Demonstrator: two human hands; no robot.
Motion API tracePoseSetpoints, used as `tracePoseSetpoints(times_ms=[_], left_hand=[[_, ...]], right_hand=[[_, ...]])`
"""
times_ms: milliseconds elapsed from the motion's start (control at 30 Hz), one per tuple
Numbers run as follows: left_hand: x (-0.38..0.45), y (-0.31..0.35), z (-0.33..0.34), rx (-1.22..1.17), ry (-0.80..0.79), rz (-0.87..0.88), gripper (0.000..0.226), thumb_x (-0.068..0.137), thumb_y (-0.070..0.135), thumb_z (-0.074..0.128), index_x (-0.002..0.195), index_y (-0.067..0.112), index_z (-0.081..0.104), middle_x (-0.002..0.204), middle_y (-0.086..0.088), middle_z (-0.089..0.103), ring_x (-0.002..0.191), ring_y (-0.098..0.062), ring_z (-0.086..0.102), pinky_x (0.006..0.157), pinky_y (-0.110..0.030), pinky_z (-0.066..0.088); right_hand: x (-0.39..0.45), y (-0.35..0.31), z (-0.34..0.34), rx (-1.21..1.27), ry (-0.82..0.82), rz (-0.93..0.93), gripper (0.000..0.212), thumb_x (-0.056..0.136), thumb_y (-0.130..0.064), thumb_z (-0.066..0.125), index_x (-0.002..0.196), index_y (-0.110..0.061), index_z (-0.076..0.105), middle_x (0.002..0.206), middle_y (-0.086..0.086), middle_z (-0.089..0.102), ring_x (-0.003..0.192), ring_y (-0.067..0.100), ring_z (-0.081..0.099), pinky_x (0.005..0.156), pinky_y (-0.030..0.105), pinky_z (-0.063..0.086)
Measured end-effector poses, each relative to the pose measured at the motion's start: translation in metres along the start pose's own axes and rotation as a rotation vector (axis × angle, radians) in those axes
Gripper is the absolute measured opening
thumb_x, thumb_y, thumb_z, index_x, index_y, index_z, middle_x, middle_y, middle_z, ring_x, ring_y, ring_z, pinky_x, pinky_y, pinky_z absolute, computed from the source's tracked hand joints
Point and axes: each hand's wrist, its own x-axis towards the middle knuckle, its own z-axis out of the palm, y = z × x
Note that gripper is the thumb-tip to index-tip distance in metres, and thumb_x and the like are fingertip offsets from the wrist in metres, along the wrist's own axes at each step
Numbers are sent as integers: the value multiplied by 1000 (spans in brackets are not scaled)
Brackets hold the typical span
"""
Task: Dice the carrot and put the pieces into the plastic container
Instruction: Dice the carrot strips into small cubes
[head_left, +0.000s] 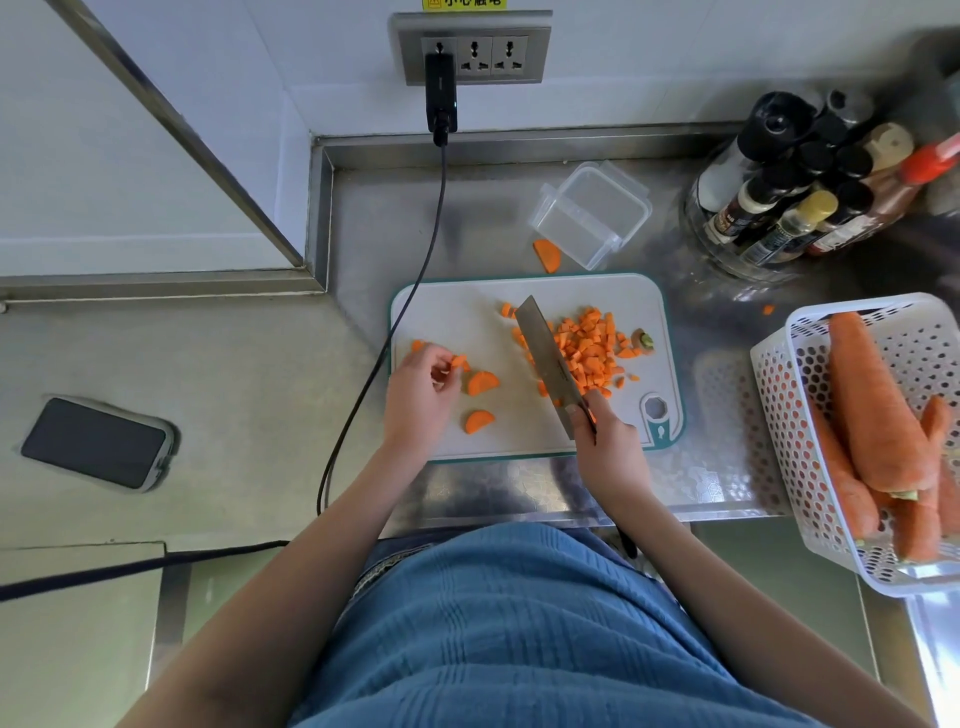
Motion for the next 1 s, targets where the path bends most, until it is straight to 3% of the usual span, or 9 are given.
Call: tracePoseSetpoints(times_ms=[67,167,233,300,367,533,700,1000], left_hand=[[4,-1,3,18,5,-2,14,83,9,68,94,4,60,84,-7,66,74,-20,63,68,-33,51],[0,-5,6,245,-7,234,21,79,17,72,96,8,62,93,-4,66,87,-24,61,77,-35,46],[-7,-9,9,369,-114,397,34,75,23,75,105,10,66,107,-2,66,103,-22,55,88,-37,42],[-13,-12,12,412,-171,451,42,72,20,77,111,9,66,113,-4,65,111,-19,46,91,-39,44],[-13,-13,14,450,-163,448,40,73,14,76,111,9,66,108,-5,65,108,-20,43,87,-43,47],[-2,-3,13,388,-214,369,40,73,10,75,111,8,64,96,-9,65,93,-29,59,83,-46,51],[-23,-2,5,163,-211,229,23,77,5,70,97,6,59,100,-7,59,84,-17,57,71,-23,44],[-37,-2,4,178,-279,141,32,70,7,73,98,6,57,96,-6,57,90,-23,54,79,-37,47]], right_hand=[[-1,-1,-1,-6,0,-5,15,101,-29,39,93,-17,44,70,6,57,62,30,54,55,34,40],[-1,0,0,7,-2,5,16,101,-29,39,93,-16,44,69,5,57,61,29,54,54,33,39],[-2,0,-1,8,-2,8,18,101,-29,39,94,-14,45,68,5,57,60,29,54,53,33,39],[-2,0,-1,9,-1,11,18,101,-29,39,96,-13,46,69,6,58,61,29,55,54,34,41],[-2,1,0,8,-2,9,18,101,-29,39,96,-13,46,69,5,57,61,29,55,54,34,41],[-2,2,0,5,-9,13,19,101,-30,40,96,-13,47,69,5,58,61,29,55,54,34,41],[0,3,1,15,-11,2,17,101,-29,40,92,-16,44,65,2,54,58,28,51,52,33,37],[4,2,7,17,-29,-40,12,101,-31,40,97,-20,44,72,5,57,66,31,54,56,33,39]])
